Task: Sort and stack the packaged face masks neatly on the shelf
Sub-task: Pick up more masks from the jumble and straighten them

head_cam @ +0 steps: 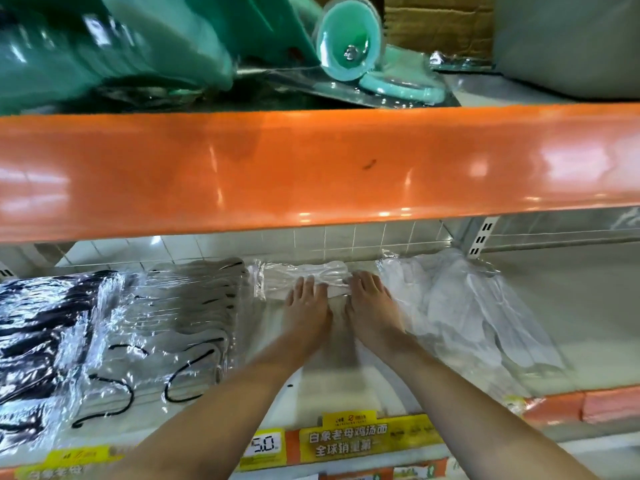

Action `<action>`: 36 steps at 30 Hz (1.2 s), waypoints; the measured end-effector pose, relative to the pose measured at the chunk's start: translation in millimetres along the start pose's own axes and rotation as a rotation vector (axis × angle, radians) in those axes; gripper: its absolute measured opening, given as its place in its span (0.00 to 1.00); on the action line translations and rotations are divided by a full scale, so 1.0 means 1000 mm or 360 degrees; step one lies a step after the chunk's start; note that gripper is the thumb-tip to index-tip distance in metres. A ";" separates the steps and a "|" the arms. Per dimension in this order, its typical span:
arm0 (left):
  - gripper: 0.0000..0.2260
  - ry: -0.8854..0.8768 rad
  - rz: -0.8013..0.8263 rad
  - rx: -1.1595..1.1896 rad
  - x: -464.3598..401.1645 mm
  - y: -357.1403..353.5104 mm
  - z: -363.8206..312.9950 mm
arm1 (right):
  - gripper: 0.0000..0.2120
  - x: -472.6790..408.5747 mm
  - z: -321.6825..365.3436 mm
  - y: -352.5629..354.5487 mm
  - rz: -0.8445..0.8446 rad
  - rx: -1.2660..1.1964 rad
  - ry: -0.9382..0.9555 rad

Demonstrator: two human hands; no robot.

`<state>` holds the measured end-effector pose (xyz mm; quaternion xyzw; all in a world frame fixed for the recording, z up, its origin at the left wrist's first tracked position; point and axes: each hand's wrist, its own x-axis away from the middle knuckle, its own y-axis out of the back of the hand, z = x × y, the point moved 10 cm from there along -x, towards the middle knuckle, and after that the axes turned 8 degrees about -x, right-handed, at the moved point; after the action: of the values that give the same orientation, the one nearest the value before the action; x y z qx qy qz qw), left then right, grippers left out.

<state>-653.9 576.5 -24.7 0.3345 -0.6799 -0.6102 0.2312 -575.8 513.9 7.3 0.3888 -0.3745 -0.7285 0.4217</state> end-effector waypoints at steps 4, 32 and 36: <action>0.21 -0.0177 -0.0212 0.0261 0.001 0.011 -0.060 | 0.20 0.014 -0.025 0.038 -0.0188 0.0036 -0.0120; 0.12 0.0488 -0.0001 0.1203 -0.018 -0.013 -0.117 | 0.17 0.039 -0.106 0.032 0.0248 -0.0117 -0.0157; 0.10 0.0545 -0.0006 0.1541 -0.013 -0.017 -0.114 | 0.07 0.033 -0.123 0.061 0.0032 -0.0518 -0.0341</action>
<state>-560.0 508.7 -23.5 0.4996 -0.8364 -0.1622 0.1566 -459.0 435.1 1.4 0.2320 -0.2983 -0.8124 0.4440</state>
